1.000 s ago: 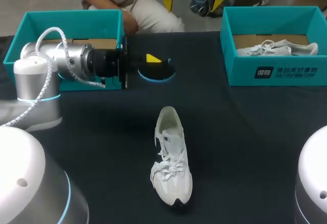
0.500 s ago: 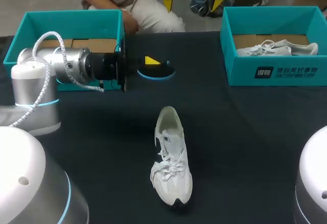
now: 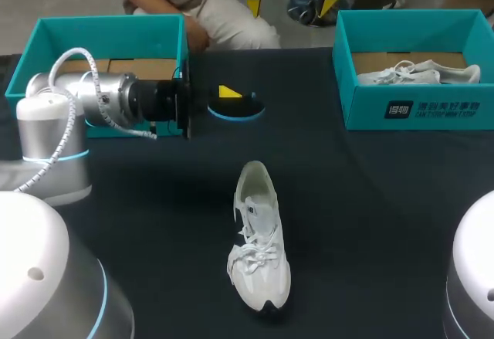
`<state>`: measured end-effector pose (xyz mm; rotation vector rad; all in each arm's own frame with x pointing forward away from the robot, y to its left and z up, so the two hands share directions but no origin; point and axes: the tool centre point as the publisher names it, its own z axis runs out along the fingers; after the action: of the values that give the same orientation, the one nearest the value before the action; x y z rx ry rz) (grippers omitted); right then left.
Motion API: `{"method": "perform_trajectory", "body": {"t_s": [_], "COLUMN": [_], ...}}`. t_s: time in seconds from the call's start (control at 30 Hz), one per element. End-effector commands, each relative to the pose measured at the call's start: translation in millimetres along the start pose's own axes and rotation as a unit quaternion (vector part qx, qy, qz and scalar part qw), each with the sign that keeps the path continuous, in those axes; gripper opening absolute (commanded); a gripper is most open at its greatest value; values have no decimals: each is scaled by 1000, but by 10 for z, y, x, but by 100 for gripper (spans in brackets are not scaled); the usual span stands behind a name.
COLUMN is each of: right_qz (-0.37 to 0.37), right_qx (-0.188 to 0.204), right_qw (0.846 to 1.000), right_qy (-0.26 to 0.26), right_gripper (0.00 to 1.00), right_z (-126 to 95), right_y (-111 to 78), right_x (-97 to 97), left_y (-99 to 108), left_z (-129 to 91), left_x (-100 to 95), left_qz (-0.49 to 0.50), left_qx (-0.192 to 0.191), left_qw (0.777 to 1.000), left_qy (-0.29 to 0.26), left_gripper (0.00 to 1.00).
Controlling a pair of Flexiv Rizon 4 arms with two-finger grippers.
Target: Take the shoe out of the shoebox, open the shoe tongue, remove and reinsert the insole, then place the shoe into the shoebox
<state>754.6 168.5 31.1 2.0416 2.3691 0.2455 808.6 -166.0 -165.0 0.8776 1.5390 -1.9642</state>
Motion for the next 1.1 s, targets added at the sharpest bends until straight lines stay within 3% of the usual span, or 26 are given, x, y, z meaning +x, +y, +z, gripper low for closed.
{"method": "perform_trajectory", "body": {"t_s": [0.03,0.07,0.13,0.37,0.8,0.93,0.97,1.1], "right_qz": [1,1,1,1,1,1,1,1], "right_qx": [0,0,0,0,0,0,0,0], "right_qw": [1000,1000,1000,1000,1000,1000,1000,1000], "right_qy": [0,0,0,0,0,0,0,0], "right_gripper": [100,100,100,100,100,100,100,100], "right_z": [0,0,0,0,0,0,0,0], "right_y": [5,5,5,5,5,5,5,5], "right_x": [-5,-5,-5,-5,-5,-5,-5,-5], "left_y": [7,-7,-22,-62,-107,-74,-66,-66], "left_z": [16,7,16,15,-11,-23,-29,-29], "left_x": [68,89,142,279,222,204,192,192], "left_qz": [-70,-98,-125,-220,-329,-351,-339,-339], "left_qx": [-3,15,-2,4,-37,-29,-1,-1], "left_qw": [997,995,992,975,943,934,939,939], "left_qy": [-13,-19,-14,-24,-40,-52,-52,-52], "left_gripper": [0,0,0,0,0,0,0,0]}}
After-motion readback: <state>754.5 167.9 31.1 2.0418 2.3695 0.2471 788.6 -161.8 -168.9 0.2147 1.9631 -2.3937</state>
